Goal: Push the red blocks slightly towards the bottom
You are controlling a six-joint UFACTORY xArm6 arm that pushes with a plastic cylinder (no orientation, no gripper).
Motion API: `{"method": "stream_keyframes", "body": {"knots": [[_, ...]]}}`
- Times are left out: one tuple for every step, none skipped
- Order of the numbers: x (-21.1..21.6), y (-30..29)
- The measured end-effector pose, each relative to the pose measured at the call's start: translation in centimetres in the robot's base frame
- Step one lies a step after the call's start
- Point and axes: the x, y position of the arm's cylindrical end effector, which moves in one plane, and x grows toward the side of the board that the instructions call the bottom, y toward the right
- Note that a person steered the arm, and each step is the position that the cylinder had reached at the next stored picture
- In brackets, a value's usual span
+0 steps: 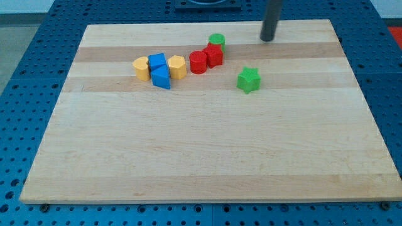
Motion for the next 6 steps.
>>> {"method": "stream_keyframes", "body": {"knots": [[-2.2,-3.4],[-1.4,-5.0],[1.1,-7.1],[4.7,-9.8],[8.2,-12.2],[11.3,-14.2]]}}
